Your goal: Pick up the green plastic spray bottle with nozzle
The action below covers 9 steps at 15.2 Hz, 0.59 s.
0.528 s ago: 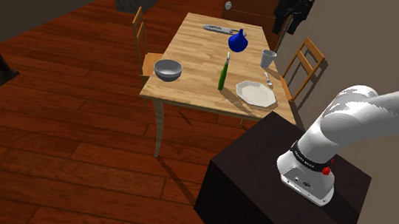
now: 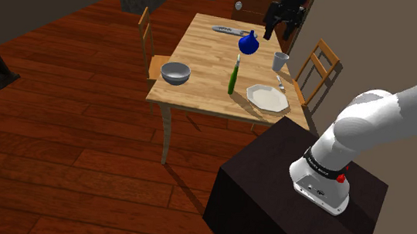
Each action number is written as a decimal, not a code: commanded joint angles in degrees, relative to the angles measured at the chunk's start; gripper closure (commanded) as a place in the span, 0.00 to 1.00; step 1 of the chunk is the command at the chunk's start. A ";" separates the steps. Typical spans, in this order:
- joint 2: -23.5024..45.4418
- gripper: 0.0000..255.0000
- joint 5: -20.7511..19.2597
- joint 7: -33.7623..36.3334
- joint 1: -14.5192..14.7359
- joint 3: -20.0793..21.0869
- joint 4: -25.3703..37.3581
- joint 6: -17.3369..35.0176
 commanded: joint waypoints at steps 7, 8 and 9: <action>14.62 0.00 -0.71 4.00 -2.60 -0.87 3.16 11.56; 16.56 0.00 -0.78 4.48 -2.91 -1.04 3.86 12.80; 18.51 0.00 -0.84 4.95 -3.21 -1.23 4.61 13.98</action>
